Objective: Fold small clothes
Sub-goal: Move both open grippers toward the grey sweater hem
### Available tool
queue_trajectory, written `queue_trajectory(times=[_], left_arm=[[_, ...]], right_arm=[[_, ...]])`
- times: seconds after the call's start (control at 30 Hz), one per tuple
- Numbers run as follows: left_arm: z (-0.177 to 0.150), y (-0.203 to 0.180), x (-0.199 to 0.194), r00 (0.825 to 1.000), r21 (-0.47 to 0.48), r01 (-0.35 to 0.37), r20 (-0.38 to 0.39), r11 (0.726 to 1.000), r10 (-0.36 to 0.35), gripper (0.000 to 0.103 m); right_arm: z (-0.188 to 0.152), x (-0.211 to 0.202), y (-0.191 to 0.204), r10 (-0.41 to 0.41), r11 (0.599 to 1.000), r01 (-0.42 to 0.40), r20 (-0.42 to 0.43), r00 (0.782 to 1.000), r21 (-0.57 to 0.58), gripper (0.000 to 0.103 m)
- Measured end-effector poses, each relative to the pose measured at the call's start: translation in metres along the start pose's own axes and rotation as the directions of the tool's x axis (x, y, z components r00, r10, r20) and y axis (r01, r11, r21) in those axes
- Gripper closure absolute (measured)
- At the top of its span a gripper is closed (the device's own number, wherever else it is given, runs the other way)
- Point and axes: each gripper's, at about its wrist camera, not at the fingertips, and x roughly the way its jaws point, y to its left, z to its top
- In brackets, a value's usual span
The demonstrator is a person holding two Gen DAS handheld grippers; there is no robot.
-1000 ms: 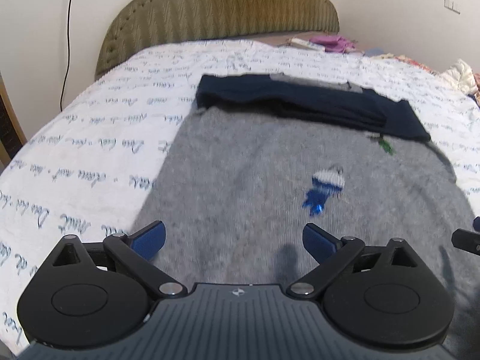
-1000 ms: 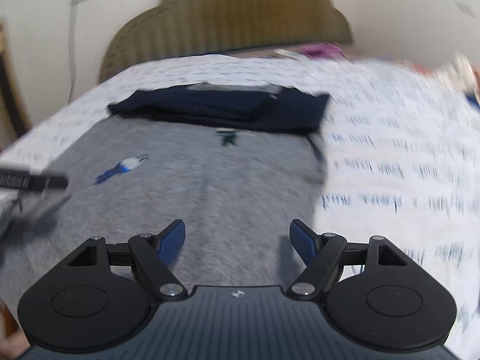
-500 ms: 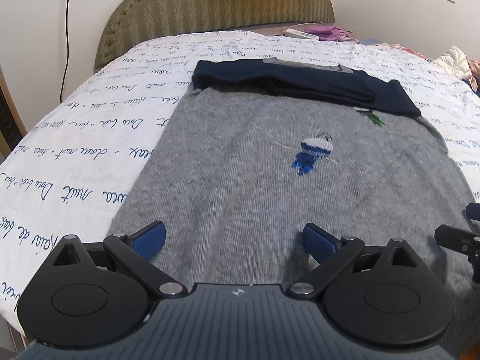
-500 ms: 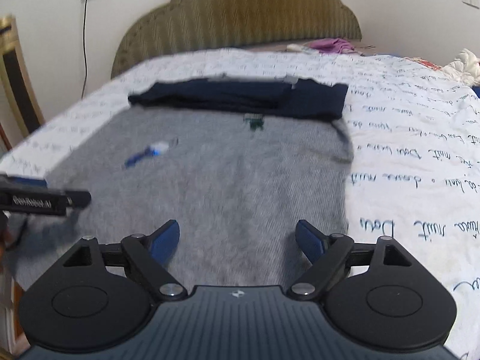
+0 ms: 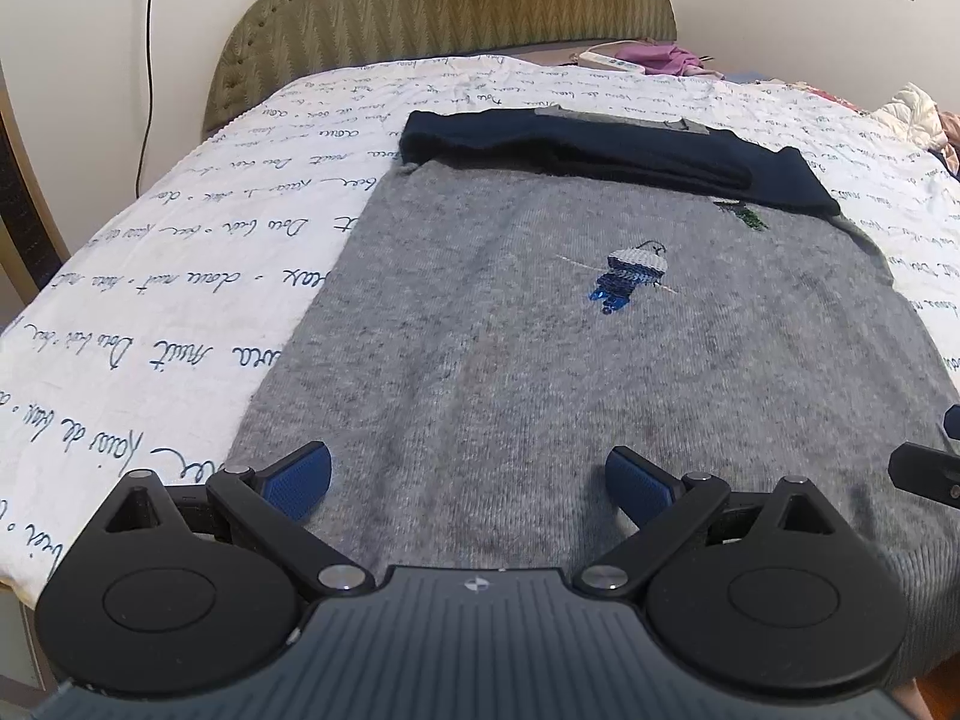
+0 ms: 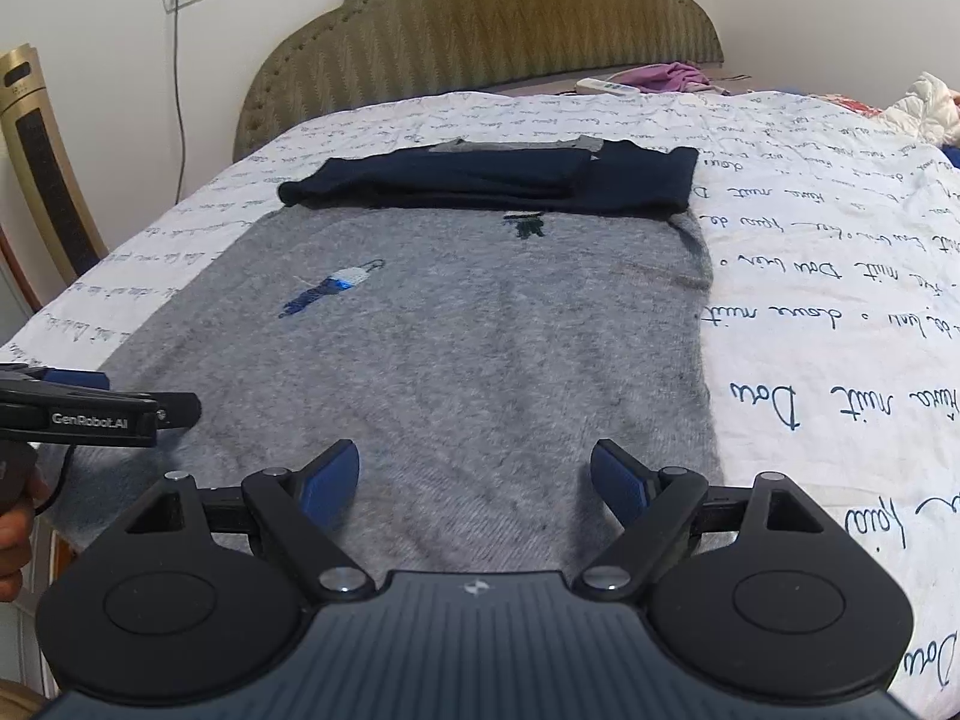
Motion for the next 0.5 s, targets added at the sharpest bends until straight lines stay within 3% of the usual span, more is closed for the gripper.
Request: queue_trajectory(times=[0.5], left_arm=[[-0.006,0.002,-0.007,1.0,0.01,0.007,-0.006,1.0,-0.007,0.004]], right_arm=[[-0.005,-0.013,0.01,0.024,0.999,-0.024,0.002,1.0,-0.042,0.018]])
